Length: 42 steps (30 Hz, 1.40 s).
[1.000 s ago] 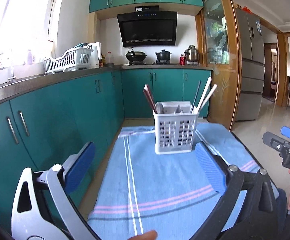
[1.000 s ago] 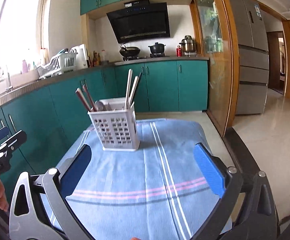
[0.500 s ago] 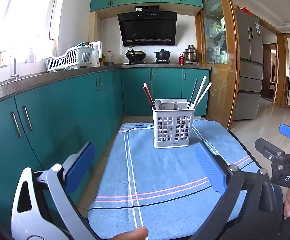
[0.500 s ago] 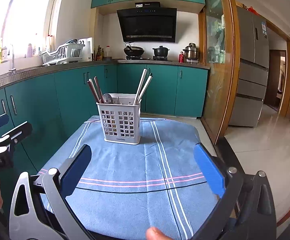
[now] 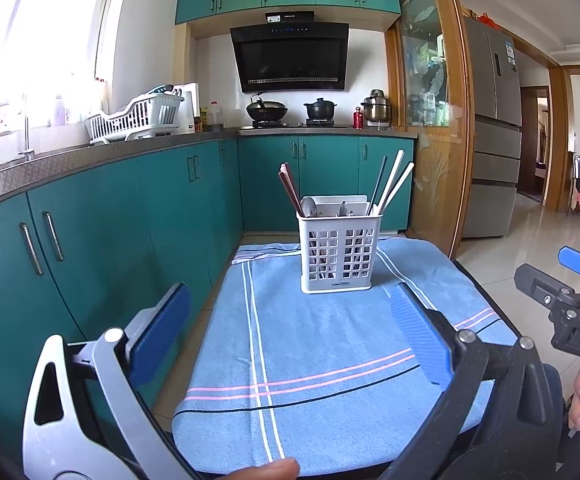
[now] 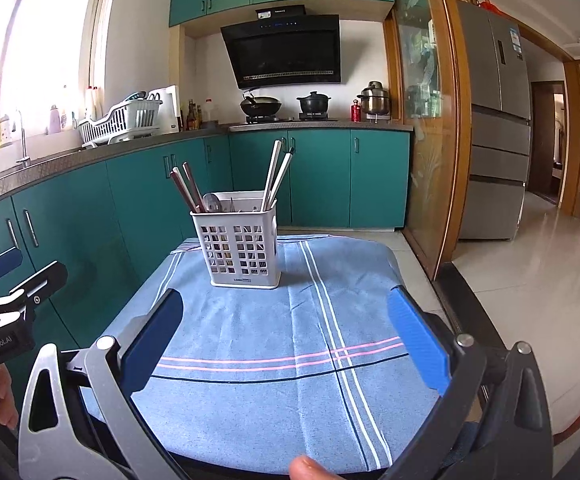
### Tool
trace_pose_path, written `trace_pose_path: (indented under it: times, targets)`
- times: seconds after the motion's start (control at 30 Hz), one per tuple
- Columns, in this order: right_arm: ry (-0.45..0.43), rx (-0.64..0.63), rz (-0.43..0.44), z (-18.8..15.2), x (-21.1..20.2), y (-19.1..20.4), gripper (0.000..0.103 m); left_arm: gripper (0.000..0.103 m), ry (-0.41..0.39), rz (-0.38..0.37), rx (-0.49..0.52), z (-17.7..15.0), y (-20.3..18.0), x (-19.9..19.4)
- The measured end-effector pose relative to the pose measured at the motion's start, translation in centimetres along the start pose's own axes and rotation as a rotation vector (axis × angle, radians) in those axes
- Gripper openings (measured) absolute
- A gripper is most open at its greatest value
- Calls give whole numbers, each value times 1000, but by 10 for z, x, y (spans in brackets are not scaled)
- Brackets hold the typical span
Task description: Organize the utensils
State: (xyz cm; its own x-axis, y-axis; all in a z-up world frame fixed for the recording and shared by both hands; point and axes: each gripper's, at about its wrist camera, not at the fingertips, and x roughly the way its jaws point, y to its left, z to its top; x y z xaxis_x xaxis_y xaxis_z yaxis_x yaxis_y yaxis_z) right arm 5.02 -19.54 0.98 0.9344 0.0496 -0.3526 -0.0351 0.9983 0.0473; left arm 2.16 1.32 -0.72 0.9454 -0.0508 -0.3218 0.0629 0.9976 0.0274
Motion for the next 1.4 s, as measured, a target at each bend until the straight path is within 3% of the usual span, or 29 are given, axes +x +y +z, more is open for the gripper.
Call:
trace_pose_path:
  times: [1.4]
  targets:
    - [21,-30,10,-6,5,9,100,99,23,-37,31,-10,-25,2]
